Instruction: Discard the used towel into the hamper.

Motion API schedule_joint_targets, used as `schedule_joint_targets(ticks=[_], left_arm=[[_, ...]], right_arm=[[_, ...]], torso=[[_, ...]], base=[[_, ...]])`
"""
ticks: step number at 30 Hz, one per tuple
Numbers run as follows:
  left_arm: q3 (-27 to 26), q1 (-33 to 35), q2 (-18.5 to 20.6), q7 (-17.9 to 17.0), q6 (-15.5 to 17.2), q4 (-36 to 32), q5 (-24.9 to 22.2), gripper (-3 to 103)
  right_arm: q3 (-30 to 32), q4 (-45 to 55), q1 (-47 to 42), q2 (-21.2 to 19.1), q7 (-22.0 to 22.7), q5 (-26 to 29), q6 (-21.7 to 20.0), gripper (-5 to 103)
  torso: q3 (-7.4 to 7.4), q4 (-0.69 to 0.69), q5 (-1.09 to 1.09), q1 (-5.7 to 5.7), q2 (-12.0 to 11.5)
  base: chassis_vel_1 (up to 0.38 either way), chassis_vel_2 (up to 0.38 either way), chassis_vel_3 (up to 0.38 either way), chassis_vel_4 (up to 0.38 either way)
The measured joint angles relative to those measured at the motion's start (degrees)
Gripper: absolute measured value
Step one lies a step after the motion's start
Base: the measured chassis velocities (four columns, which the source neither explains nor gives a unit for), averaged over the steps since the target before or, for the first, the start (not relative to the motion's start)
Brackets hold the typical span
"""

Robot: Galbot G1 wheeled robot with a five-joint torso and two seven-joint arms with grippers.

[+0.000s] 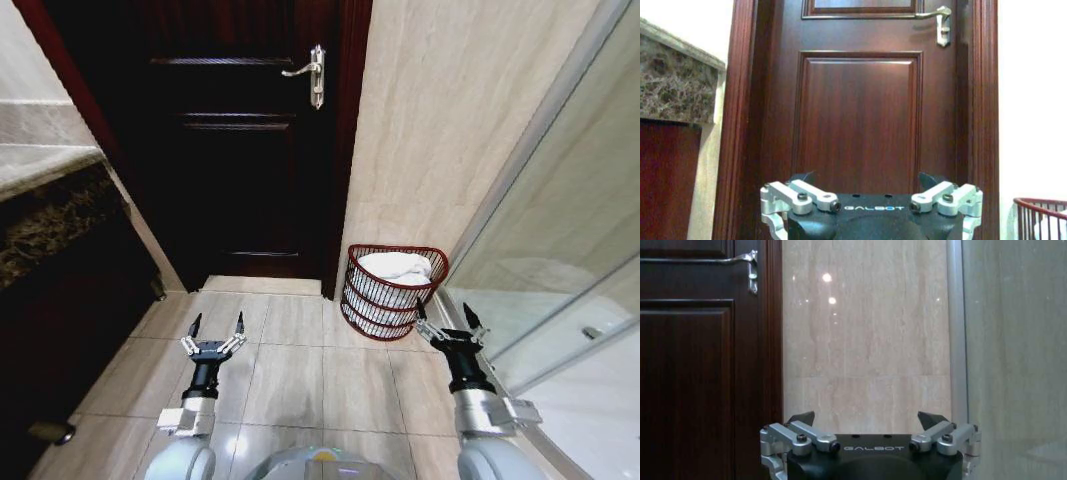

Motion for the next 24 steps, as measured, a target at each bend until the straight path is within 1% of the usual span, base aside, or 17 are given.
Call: schedule_joint_targets(ticks=[6,10,14,16,17,20,21,24], left_arm=[[0.3,-0.2,-0.2,0.0,0.6,-1.6,0.6,100],[0.3,-0.4,-0.3,-0.2,0.5,-2.0,1.4,100],[0.3,-0.4,-0.3,-0.3,0.3,-2.6,1.5,100],[0.1,-0.4,-0.2,-0.4,1.1,-3.5,1.8,100],[0.1,-0.4,-0.2,-0.4,1.1,-3.5,1.8,100],[0.1,-0.4,-0.3,-1.1,3.3,-5.1,2.6,100],[0.1,-0.4,-0.3,-1.1,3.3,-5.1,2.6,100],[0.4,-0.2,-0.7,-1.4,4.3,-5.6,3.6,100]], right_arm=[[1.8,-2.1,-0.8,-0.4,-0.9,0.1,2.0,100],[2.3,-2.4,-1.5,-0.3,-1.2,1.0,2.6,100],[2.2,-1.9,-1.6,-0.2,-1.6,1.5,2.4,100],[2.4,-1.9,-1.5,-0.2,-2.2,1.6,2.1,100],[2.4,-1.9,-1.5,-0.2,-2.2,1.6,2.1,100],[2.6,-2.0,-1.4,-0.2,-3.2,2.5,0.9,100],[2.6,-2.0,-1.4,-0.2,-3.2,2.5,0.9,100],[2.5,-2.0,-1.4,-0.2,-3.6,2.7,-0.4,100]], torso=[[0.12,0.00,0.01,0.05,0.2],[0.85,0.00,0.00,0.15,1.0],[1.61,-0.01,-0.01,0.29,1.9],[2.23,0.00,0.00,0.39,2.6],[2.23,0.00,0.00,0.39,2.6],[3.14,0.00,0.00,0.54,3.7],[3.14,0.00,0.00,0.54,3.7],[3.90,0.00,0.00,0.72,4.6]], base=[[0.000,0.000,0.000,0.000],[0.000,0.000,0.000,0.000],[0.000,0.000,0.000,0.000],[0.000,0.000,0.000,0.000],[0.000,0.000,0.000,0.000],[0.000,0.000,0.000,0.000],[0.000,0.000,0.000,0.000],[0.000,0.000,0.000,0.000]])
